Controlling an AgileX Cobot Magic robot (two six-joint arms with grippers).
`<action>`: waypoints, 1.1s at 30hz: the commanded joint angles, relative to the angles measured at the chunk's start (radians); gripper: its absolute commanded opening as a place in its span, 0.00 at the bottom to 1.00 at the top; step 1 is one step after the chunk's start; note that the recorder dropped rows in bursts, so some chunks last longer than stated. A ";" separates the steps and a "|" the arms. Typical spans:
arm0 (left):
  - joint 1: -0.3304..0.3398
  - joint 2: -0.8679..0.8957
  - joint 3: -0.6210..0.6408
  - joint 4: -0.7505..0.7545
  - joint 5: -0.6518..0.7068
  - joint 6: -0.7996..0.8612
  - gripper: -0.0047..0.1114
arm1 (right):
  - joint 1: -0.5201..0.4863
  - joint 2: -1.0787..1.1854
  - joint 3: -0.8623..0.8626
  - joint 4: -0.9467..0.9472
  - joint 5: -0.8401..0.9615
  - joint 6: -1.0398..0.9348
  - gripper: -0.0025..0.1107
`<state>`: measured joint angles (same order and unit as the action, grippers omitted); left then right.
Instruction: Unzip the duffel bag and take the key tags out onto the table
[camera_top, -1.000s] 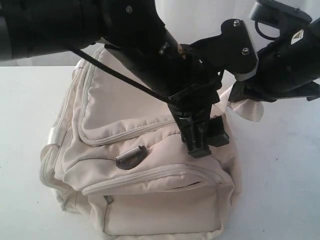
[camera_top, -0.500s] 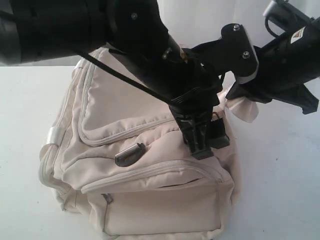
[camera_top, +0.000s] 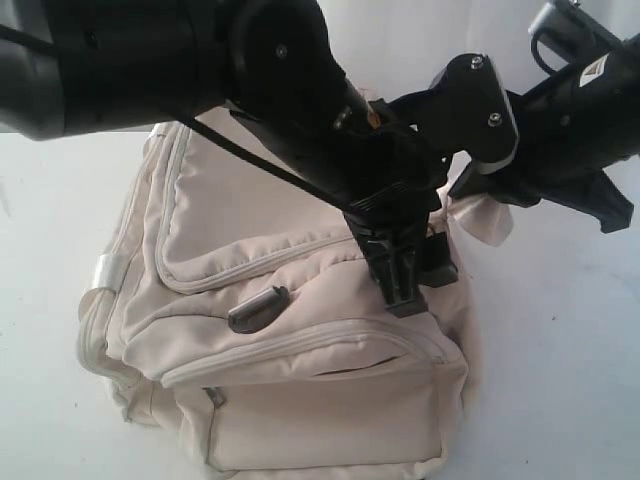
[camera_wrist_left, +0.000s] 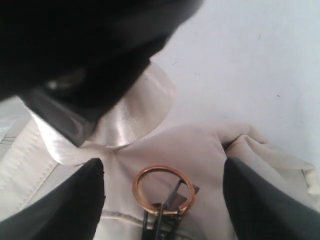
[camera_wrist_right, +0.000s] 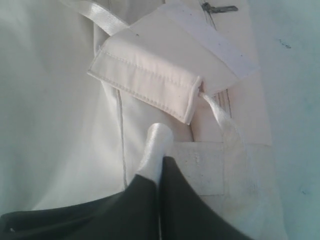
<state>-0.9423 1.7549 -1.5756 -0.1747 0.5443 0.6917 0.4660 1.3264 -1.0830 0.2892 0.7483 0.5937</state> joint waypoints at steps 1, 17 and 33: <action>-0.008 0.004 -0.002 0.006 0.028 -0.008 0.61 | -0.001 -0.021 -0.012 0.023 -0.094 0.012 0.02; -0.008 -0.020 -0.002 -0.002 0.057 -0.008 0.25 | -0.001 -0.021 -0.012 -0.031 -0.100 0.012 0.02; -0.008 -0.134 -0.002 -0.009 0.177 -0.034 0.25 | -0.001 -0.021 -0.012 -0.063 -0.102 0.012 0.02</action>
<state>-0.9439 1.6436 -1.5756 -0.1644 0.6606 0.6893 0.4660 1.3264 -1.0830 0.2480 0.7333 0.6014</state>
